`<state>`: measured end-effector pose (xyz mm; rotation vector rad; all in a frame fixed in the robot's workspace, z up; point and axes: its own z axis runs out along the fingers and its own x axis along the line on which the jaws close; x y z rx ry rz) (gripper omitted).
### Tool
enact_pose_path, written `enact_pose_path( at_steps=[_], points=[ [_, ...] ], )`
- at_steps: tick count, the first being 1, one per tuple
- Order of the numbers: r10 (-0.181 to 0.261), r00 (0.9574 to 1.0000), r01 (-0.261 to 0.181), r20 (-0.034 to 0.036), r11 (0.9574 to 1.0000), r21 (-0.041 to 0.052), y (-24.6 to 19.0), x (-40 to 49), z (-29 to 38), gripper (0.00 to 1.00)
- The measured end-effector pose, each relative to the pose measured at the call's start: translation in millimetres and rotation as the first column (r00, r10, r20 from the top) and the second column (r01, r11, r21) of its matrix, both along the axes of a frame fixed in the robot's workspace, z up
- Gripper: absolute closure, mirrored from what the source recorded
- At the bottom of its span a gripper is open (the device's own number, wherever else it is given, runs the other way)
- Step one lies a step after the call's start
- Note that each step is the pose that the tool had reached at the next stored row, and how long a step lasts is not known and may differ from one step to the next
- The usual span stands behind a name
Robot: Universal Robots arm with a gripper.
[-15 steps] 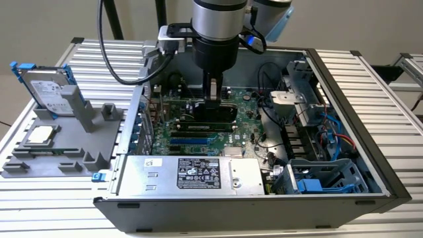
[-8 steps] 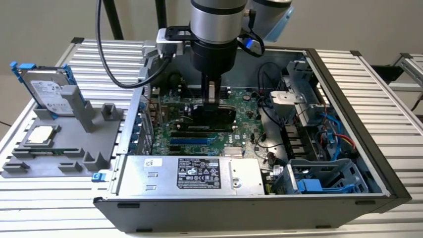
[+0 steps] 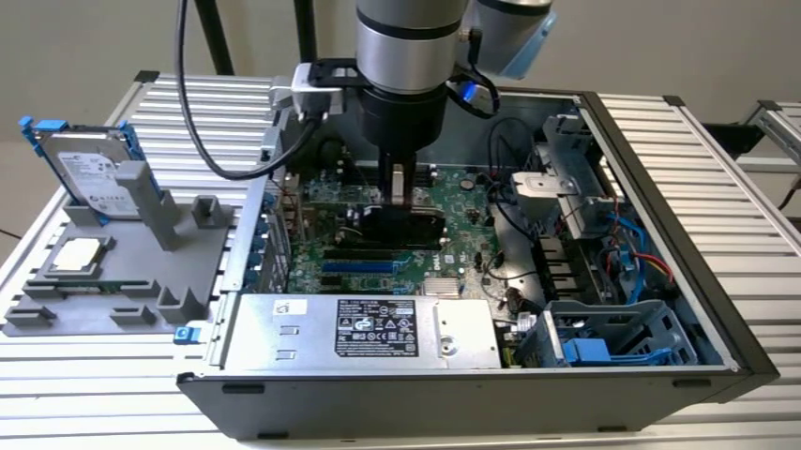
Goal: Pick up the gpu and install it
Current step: 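Insert the gpu into the slot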
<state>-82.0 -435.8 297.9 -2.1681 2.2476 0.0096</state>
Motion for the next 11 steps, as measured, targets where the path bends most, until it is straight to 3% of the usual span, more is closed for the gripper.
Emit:
enact_pose_path(
  at_steps=[11],
  points=[
    [-0.008, 1.0000, 0.008, -0.0001, 1.0000, -0.0001, -5.5, -6.8, -3.6, 1.00]
  ],
)
